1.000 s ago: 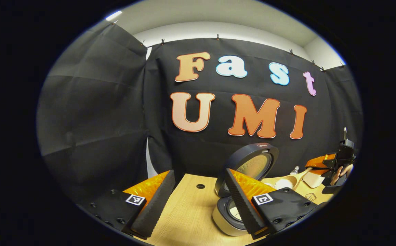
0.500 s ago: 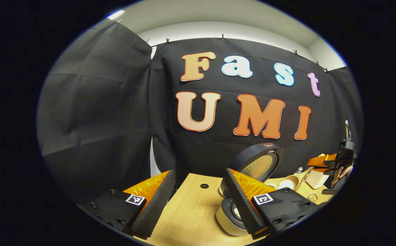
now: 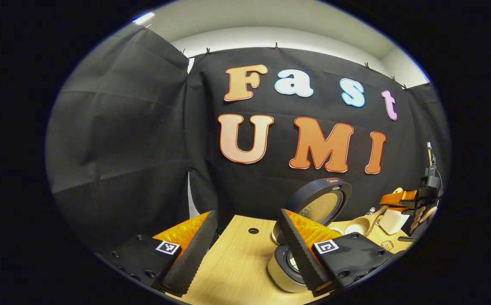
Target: Close the left gripper, press the button to open the rice cooker; take a wooden spoon from the chopstick holder with the right hand, scoop a spoonful of rice and pour it into the rice cooker, then put the wooden spoon back into the chopstick holder.
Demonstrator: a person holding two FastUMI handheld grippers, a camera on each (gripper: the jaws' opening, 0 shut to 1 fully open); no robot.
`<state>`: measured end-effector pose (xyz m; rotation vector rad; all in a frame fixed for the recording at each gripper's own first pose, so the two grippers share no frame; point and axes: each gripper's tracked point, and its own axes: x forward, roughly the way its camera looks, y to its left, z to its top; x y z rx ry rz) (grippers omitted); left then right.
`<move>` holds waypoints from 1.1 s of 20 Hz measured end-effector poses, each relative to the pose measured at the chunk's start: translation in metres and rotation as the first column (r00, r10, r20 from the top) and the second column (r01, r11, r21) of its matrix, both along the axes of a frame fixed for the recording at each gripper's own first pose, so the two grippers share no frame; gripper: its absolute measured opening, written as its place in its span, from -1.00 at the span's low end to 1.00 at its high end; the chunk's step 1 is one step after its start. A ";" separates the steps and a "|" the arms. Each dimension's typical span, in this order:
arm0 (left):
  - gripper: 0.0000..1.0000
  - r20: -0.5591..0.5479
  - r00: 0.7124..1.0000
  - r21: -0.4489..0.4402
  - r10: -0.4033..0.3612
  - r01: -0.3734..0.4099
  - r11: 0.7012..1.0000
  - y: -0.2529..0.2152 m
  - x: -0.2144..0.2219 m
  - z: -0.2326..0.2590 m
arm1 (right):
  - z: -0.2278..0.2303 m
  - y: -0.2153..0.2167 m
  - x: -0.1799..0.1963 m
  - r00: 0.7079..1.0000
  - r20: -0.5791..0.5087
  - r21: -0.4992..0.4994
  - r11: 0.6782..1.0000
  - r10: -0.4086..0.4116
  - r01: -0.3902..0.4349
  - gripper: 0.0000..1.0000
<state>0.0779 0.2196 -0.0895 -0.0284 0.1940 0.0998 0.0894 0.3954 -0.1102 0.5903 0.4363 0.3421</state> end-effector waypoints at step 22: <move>0.93 0.004 1.000 -0.009 0.017 -0.017 1.000 0.014 -0.008 0.000 | 0.025 0.032 -0.018 0.971 0.206 -0.258 0.964 0.121 -0.065 -0.96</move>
